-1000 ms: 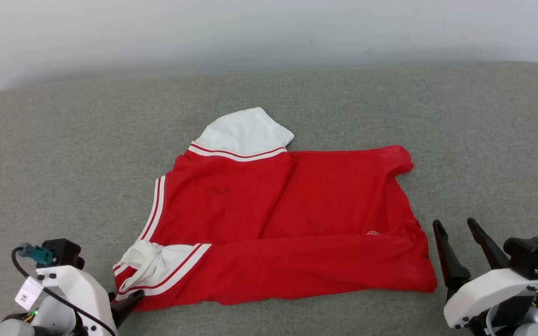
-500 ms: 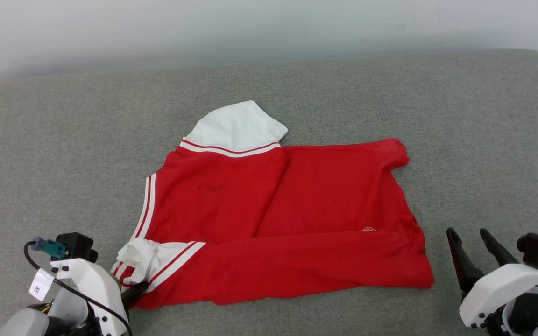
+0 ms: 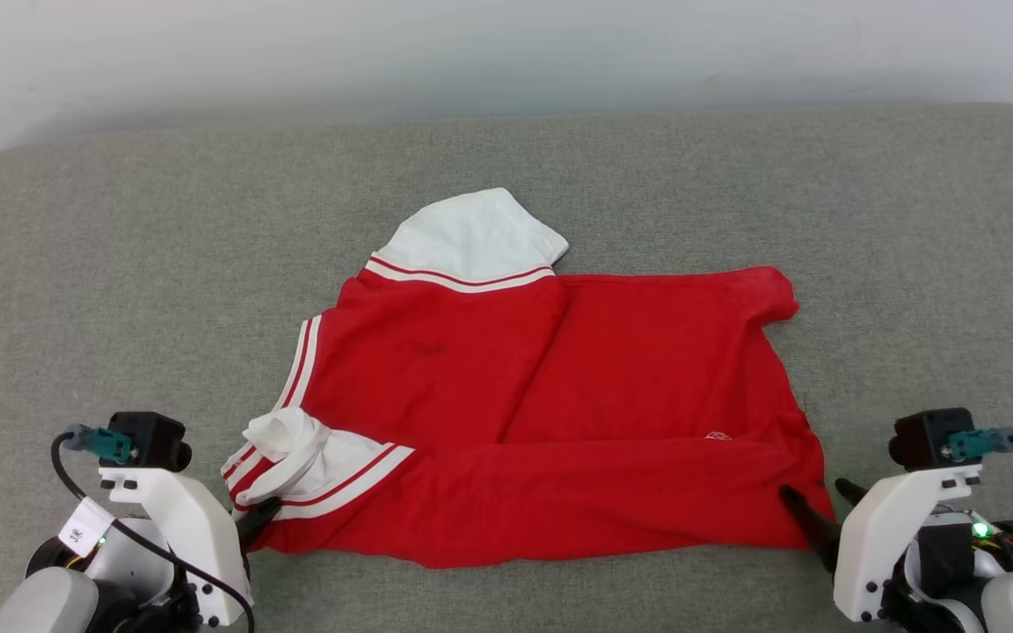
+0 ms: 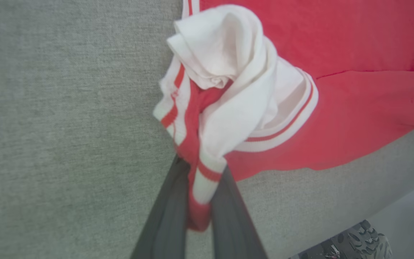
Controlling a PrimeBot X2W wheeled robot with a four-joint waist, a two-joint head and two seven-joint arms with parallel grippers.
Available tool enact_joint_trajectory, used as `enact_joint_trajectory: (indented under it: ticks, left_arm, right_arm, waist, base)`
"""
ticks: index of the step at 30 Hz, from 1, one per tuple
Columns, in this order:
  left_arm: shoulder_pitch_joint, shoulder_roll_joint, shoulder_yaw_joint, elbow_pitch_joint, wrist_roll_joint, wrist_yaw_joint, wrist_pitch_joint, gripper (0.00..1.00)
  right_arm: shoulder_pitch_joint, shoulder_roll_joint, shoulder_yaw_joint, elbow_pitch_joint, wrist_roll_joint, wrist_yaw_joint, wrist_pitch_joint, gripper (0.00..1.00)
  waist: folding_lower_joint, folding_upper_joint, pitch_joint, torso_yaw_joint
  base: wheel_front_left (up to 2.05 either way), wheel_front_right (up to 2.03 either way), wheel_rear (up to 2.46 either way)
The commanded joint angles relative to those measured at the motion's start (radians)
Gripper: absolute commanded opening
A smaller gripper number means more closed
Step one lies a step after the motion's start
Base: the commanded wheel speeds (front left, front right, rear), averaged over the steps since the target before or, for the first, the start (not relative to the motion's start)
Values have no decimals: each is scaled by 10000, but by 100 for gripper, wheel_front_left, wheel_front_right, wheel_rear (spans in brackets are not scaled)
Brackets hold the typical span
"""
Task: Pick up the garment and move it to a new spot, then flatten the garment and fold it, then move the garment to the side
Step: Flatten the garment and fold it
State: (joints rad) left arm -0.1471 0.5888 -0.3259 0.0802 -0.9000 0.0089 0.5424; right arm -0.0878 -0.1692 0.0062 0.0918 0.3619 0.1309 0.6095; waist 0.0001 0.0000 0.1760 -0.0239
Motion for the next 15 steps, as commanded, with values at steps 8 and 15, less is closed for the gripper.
enact_joint_trajectory:
  ticks: [8,15]
  left_arm:
    - [-12,-38,-46,-394,114,43,-191,0]
    - [67,-83,0,-463,208,-64,-552,0]
  right_arm:
    - [-736,61,913,1984,735,-4,412,0]
    - [-974,-397,918,1932,910,-5,193,0]
  waist:
    - [-1,0,297,234]
    - [-1,0,161,265]
  base:
    - [0,0,0]
    - [0,0,0]
